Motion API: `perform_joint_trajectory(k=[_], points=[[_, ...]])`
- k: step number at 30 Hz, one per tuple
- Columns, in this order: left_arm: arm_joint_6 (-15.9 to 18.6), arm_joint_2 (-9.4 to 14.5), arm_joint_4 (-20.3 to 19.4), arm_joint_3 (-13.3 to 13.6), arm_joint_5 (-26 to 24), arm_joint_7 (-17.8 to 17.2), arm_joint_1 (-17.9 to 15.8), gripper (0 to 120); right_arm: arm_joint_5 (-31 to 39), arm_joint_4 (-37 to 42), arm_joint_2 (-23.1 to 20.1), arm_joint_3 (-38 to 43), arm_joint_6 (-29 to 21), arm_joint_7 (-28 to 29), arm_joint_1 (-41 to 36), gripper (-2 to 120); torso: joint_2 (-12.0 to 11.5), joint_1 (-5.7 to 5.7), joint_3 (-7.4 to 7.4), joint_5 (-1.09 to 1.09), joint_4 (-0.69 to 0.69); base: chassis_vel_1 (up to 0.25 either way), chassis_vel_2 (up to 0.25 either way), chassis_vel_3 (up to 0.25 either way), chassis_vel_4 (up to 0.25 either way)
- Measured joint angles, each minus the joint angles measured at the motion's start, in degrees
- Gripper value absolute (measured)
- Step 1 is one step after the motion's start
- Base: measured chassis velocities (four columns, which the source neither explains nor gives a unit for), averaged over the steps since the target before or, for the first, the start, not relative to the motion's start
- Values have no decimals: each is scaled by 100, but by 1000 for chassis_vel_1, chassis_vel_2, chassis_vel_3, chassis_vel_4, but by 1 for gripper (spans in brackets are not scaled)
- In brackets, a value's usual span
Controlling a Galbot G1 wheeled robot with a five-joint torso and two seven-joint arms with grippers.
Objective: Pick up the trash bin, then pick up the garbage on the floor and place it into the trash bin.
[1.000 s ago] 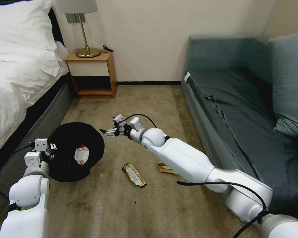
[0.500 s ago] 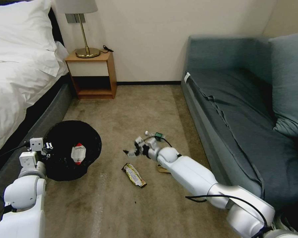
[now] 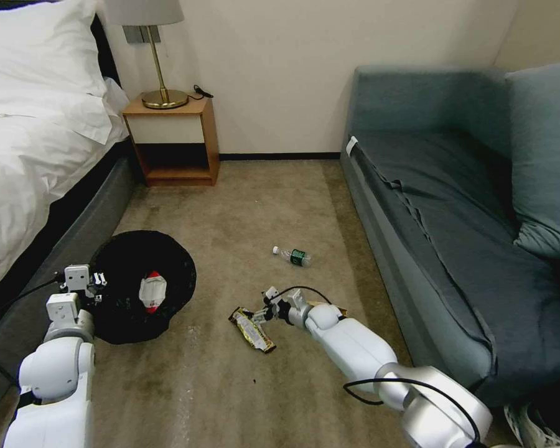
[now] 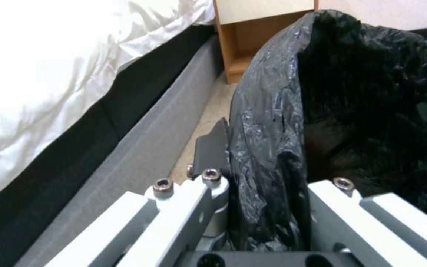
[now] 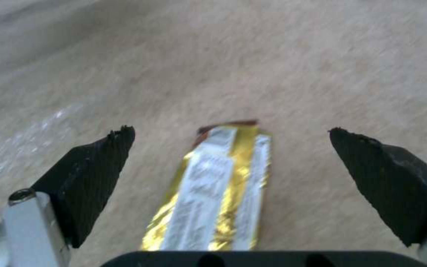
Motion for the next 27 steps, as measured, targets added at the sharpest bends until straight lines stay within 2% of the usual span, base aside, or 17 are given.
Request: perform_joint_trajectory(k=[4, 13, 27], points=[[-55, -21, -23, 3, -1, -1, -3, 5, -332, -172, 178, 209, 171, -81, -149, 100, 0, 0, 0, 0, 0, 0, 0, 0, 0], [-105, -59, -116, -77, -55, -5, 84, 5, -446, -265, 261, 239, 257, -104, -259, 100, 0, 0, 0, 0, 0, 0, 0, 0, 0], [-106, -97, -226, -53, -40, -15, 179, 5, -713, -683, 412, 445, 427, -144, -235, 100, 0, 0, 0, 0, 0, 0, 0, 0, 0]])
